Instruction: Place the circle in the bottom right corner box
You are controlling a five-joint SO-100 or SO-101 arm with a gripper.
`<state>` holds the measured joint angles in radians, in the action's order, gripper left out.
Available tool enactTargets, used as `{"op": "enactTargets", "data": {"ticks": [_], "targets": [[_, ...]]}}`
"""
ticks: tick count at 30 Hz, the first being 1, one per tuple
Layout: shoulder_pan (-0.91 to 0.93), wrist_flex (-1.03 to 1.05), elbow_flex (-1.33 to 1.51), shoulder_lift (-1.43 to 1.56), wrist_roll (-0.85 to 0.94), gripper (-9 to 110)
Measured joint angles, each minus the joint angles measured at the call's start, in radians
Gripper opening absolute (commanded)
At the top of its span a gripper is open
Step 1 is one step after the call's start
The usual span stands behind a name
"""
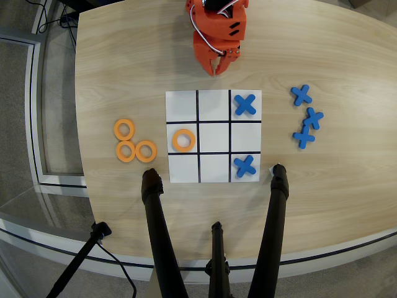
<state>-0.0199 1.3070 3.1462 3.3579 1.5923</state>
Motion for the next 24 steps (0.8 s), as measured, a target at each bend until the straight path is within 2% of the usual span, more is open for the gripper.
{"op": "enactTargets", "data": {"ticks": [17,22,24], "targets": [[-0.012,0.000,-0.043,-0.060,-0.006,4],[0.028,0.000,-0.236,-0.250,-0.025,7],[0.038,-0.009,-0.354,-0.367,-0.046,13]]}}
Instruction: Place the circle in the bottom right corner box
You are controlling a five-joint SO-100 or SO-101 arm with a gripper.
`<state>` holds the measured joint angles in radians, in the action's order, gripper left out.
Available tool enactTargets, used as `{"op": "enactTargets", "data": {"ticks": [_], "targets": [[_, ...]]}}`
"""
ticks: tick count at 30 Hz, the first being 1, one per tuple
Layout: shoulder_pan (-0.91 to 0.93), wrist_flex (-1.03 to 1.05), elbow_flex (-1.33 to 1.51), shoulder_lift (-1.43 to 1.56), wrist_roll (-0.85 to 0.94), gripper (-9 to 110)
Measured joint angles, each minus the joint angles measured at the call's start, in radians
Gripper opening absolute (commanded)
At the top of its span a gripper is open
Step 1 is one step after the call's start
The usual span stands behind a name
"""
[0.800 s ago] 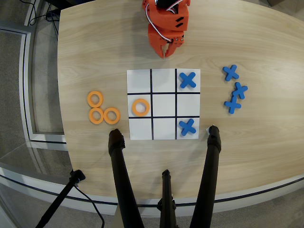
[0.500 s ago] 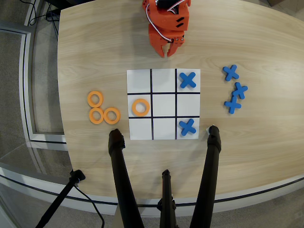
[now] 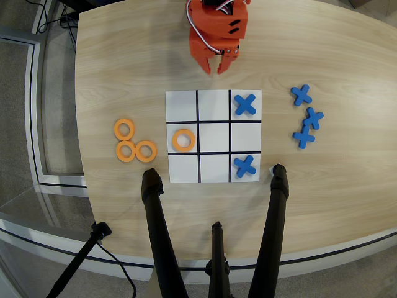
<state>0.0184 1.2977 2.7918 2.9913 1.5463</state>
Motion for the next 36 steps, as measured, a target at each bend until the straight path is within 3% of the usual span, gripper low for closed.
{"op": "enactTargets", "data": {"ticks": [5,20,36], "targets": [[0.051,-0.077,-0.321,-0.354,-0.060,24],[0.282,-0.242,-0.891,-1.118,-0.084,24],[0.333,-0.278,-1.252,-1.583,-0.146,20]]}}
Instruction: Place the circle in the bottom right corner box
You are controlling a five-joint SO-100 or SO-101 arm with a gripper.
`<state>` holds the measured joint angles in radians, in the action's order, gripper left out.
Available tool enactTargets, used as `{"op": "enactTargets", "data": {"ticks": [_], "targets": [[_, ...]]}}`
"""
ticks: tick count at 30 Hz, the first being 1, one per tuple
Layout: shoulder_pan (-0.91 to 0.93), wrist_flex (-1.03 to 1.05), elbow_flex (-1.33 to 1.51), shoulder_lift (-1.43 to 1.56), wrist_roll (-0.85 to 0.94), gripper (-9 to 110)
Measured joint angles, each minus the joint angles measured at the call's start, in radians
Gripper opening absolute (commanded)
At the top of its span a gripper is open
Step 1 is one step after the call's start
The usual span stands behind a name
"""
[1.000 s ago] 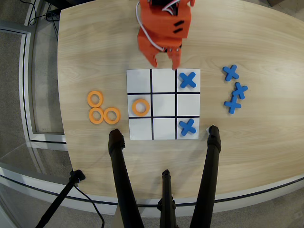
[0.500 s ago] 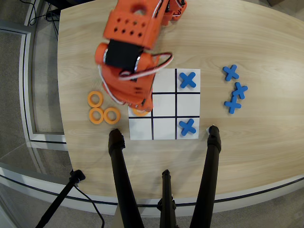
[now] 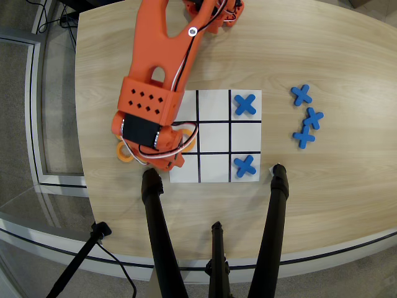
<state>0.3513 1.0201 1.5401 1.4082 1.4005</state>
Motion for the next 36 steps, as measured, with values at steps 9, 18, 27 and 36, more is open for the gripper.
{"op": "enactTargets", "data": {"ticks": [9,18,27,36], "targets": [[0.035,0.000,-0.140,-0.155,0.000,20],[0.064,-0.020,-0.209,-0.239,0.000,20],[0.066,-0.044,-0.222,-0.293,-0.002,21],[0.091,-0.049,-0.258,-0.331,0.003,21]]}}
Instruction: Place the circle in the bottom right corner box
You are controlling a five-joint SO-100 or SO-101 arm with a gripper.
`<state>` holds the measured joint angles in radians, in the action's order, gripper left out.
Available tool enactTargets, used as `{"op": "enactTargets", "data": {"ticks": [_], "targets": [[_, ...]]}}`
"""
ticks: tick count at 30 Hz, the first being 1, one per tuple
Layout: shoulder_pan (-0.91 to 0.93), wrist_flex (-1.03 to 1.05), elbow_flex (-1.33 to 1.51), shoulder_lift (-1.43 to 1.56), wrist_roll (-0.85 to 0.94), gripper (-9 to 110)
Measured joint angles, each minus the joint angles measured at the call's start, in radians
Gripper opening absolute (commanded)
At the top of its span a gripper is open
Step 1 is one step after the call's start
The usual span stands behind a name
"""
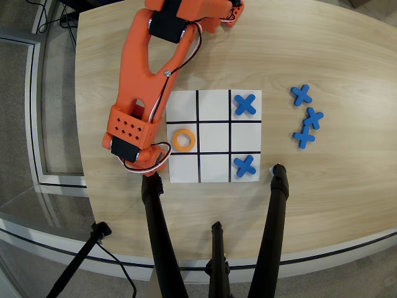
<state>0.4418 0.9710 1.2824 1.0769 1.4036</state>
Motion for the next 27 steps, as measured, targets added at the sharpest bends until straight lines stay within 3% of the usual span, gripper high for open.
{"op": "enactTargets", "data": {"ticks": [27], "targets": [[-0.008,-0.028,-0.031,-0.103,0.005,20]]}}
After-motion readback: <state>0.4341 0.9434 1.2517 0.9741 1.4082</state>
